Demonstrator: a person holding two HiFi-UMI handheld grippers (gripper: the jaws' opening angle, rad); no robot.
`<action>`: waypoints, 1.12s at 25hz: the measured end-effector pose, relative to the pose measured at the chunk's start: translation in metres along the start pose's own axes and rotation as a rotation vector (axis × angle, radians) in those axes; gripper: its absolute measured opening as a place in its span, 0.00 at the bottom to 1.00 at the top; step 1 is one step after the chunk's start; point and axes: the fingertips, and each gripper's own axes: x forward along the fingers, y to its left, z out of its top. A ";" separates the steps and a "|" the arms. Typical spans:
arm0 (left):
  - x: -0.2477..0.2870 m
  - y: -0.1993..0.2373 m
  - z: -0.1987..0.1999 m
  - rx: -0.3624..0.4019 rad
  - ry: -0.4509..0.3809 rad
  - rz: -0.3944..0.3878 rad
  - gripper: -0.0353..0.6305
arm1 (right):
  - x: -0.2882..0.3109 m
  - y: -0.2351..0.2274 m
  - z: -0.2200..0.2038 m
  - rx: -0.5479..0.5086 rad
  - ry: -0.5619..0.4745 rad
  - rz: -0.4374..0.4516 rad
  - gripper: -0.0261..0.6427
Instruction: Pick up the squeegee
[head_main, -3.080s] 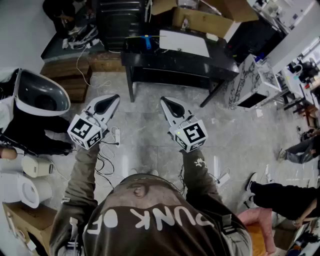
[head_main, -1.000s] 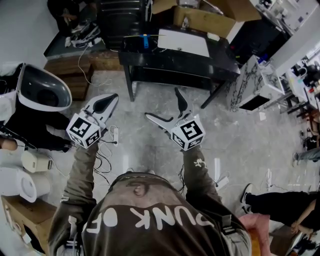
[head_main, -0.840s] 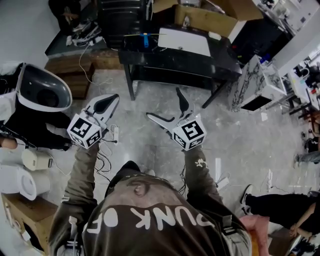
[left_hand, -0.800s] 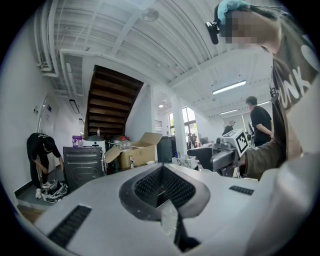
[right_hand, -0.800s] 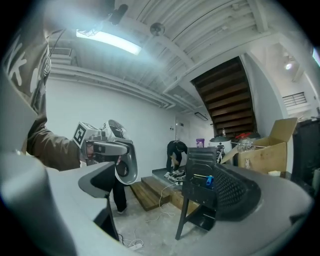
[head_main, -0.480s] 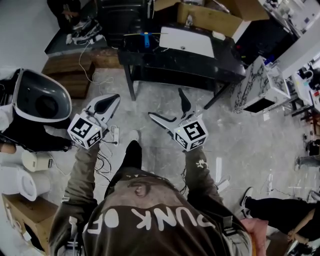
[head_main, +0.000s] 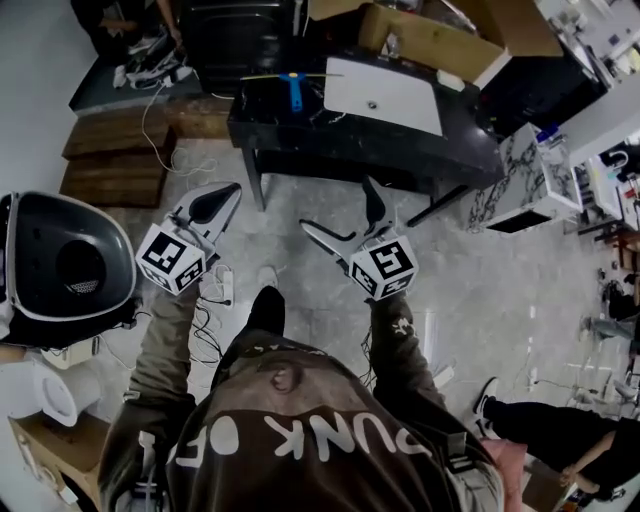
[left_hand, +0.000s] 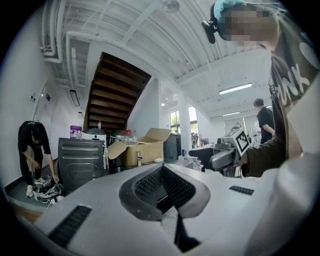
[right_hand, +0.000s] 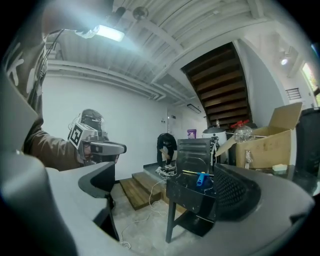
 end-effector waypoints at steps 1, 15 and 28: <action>0.008 0.017 -0.001 -0.001 0.003 -0.001 0.06 | 0.016 -0.009 0.002 0.004 0.003 -0.005 0.93; 0.092 0.179 -0.017 -0.051 0.012 -0.071 0.06 | 0.185 -0.103 0.014 0.033 0.073 -0.096 0.93; 0.131 0.235 -0.036 -0.060 0.029 -0.080 0.06 | 0.282 -0.180 -0.032 0.064 0.169 -0.203 0.93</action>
